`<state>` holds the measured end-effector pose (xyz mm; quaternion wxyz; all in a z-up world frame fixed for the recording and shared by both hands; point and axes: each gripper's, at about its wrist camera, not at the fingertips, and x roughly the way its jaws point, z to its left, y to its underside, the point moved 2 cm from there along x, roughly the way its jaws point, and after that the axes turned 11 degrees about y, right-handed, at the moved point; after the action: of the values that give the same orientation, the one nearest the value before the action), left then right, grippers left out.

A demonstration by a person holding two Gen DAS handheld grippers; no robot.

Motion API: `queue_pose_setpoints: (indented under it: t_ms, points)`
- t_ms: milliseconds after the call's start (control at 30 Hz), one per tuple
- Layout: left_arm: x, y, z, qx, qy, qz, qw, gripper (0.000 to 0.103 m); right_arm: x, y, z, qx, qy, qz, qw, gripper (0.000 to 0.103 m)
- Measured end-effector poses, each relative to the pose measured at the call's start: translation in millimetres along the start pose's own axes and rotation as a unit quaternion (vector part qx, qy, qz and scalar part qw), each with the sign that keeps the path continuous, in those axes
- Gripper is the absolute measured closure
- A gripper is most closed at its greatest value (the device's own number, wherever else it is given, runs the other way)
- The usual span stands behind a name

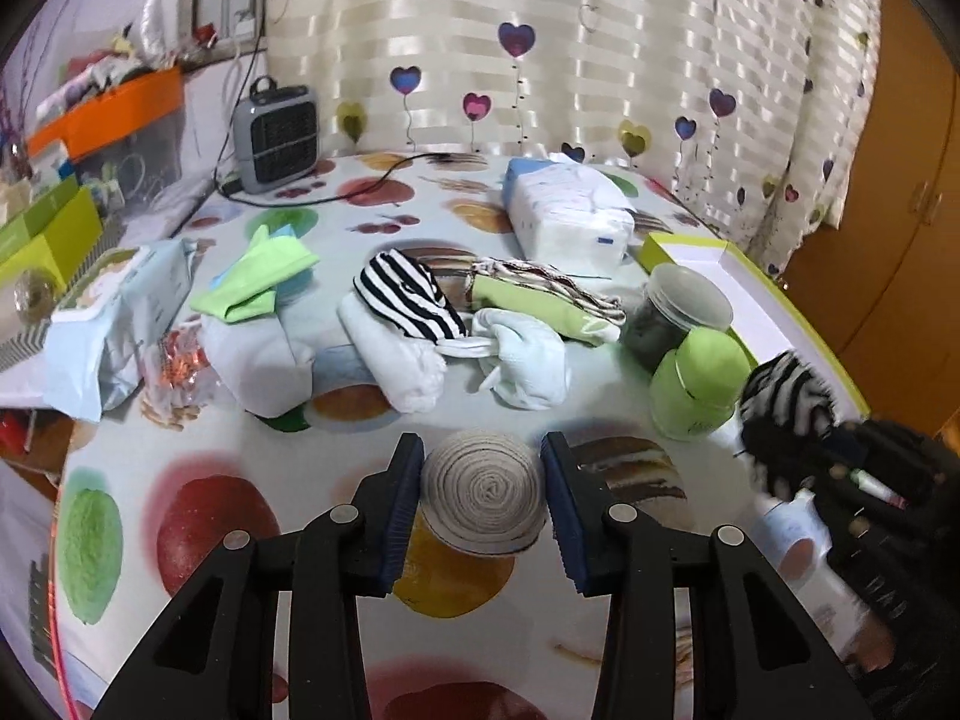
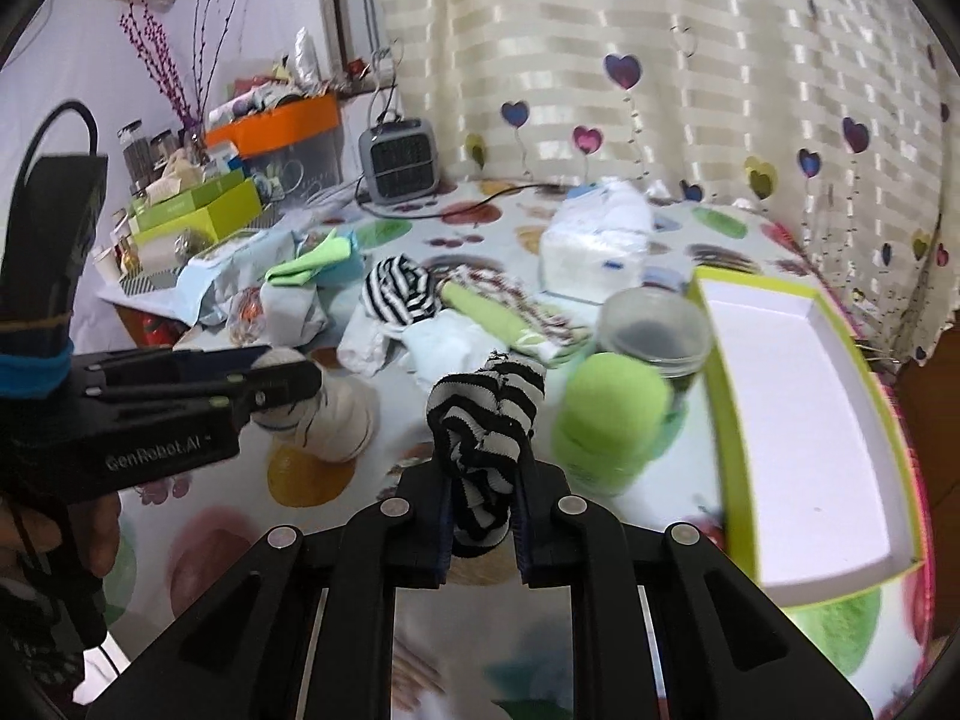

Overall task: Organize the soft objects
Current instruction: 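Grasp and lift the rolled white sock with the left gripper while the right gripper lifts the striped sock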

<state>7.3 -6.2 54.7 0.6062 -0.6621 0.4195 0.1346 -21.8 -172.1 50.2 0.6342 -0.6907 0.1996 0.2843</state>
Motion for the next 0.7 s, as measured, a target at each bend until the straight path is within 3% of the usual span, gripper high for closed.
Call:
queue_pose_setpoints:
  t_ms: [100, 267, 333, 400, 600, 700]
  points:
    - [2, 2, -1, 0.001, -0.010, -0.001, 1.0000, 0.063, -3, 3, -10, 0.010, 0.006, 0.001, 1.000, 0.087]
    - [12, 6, 3, -0.007, -0.012, 0.026, 0.9996, 0.054, -2, 9, -18, 0.019, 0.006, 0.007, 1.000, 0.087]
    - [14, 9, 6, -0.011, -0.022, 0.027, 0.9993, 0.037, -2, 10, -21, 0.023, 0.005, 0.007, 1.000, 0.087]
    - [17, 9, 7, -0.009, -0.033, 0.029, 0.9990, 0.032, -4, 11, -24, 0.024, 0.005, 0.005, 1.000, 0.087]
    - [21, 3, 11, -0.016, -0.053, 0.015, 0.9983, 0.032, -4, 15, -33, 0.030, 0.009, 0.005, 0.999, 0.087]
    - [28, -1, 11, -0.020, -0.044, 0.019, 0.9986, 0.032, -5, 16, -41, 0.034, 0.018, 0.002, 0.999, 0.087]
